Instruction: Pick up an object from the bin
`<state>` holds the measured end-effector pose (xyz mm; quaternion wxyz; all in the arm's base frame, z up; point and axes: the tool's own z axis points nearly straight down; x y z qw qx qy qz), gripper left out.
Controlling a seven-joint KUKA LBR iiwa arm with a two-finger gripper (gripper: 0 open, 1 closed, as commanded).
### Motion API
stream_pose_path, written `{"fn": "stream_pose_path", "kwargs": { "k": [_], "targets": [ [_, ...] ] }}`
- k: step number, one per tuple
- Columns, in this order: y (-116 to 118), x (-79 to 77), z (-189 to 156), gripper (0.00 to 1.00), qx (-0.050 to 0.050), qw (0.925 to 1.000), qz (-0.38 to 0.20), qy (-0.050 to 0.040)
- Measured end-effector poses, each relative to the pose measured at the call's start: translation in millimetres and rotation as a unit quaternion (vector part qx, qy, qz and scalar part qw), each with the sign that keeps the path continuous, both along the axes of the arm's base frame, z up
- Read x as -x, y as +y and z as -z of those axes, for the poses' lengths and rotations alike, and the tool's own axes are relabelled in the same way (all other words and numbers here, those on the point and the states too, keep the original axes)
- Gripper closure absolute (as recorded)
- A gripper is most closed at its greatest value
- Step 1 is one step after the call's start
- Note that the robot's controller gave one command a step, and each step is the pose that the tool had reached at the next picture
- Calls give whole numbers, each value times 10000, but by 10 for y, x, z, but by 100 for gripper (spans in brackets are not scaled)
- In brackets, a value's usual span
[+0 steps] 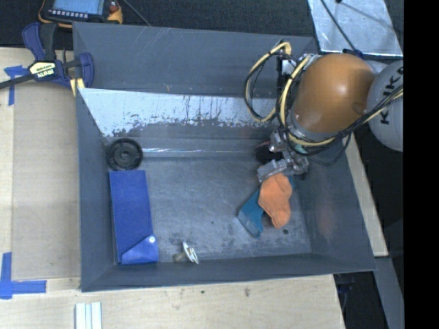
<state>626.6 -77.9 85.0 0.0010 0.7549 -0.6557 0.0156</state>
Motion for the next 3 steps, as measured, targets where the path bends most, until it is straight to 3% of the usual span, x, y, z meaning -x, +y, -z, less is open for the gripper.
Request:
{"fn": "stream_pose_path", "kwargs": {
  "k": [1,2,3],
  "targets": [
    [3,0,1,100,-5,10000,6,0],
    [259,83,-473,100,-121,9998,-54,115],
    [204,143,-504,100,-112,9999,-99,44]
  ]
}}
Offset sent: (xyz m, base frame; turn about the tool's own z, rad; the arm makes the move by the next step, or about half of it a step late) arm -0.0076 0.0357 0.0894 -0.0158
